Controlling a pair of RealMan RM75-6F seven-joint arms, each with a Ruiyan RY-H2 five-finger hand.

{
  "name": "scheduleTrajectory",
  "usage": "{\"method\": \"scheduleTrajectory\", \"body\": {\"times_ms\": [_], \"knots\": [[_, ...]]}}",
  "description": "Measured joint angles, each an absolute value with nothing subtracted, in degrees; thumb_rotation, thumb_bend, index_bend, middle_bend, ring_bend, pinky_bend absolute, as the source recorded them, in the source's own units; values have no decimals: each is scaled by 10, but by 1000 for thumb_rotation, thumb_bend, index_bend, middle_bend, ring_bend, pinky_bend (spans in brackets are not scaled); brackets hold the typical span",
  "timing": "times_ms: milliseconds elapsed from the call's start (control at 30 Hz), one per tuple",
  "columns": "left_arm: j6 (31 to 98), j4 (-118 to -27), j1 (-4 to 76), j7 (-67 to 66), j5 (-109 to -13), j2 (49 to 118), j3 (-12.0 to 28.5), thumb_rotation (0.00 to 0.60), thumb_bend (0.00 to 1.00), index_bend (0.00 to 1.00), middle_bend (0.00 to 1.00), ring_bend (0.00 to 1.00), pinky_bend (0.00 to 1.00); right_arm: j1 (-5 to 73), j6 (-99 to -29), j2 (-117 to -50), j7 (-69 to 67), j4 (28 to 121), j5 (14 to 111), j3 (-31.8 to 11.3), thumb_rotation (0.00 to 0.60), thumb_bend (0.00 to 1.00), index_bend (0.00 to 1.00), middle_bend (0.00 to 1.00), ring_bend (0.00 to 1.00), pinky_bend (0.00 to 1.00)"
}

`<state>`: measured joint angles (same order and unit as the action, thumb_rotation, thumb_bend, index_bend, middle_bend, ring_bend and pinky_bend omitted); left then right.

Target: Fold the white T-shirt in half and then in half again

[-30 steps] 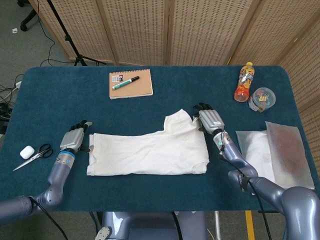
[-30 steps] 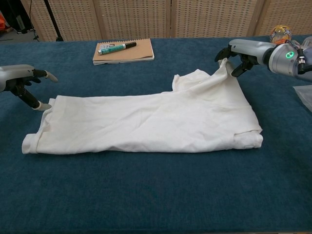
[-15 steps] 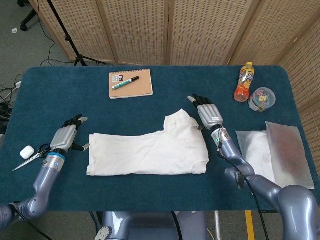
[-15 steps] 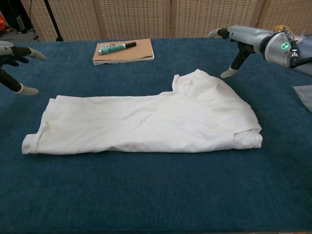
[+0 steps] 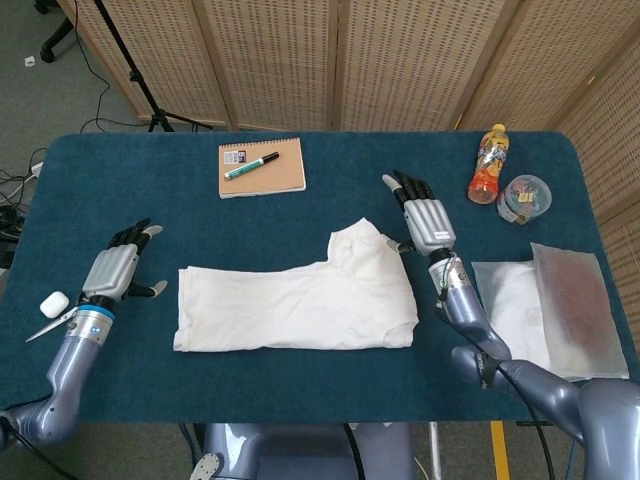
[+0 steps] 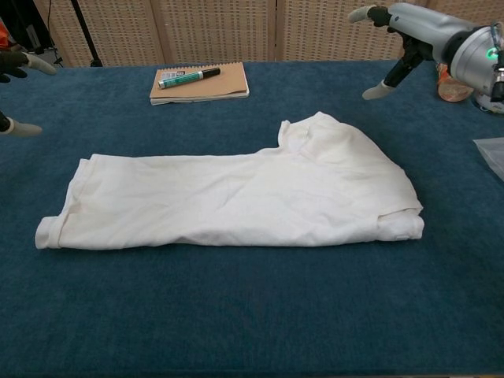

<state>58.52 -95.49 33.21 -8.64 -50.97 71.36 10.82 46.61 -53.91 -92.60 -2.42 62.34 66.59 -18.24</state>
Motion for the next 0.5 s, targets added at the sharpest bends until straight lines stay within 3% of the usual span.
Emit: {"method": "scheduleTrajectory", "body": {"times_ms": [200,333,500], "knots": [[583,-940,323,-70,-544,706,98,600,246,0,0,0,0,404,-590,-841,-15,752,698,-148,600,0,0,0,0,56],[578,-926,320,-73,-554,709,88,600,246,0,0,0,0,336,-663,-771,-23,848,762,-99,600,0,0,0,0,56],[578,-918,319,-83,-558,718,83,600,247,0,0,0,0,264,-757,-720,-32,901,833,-50,600,0,0,0,0,51]]}}
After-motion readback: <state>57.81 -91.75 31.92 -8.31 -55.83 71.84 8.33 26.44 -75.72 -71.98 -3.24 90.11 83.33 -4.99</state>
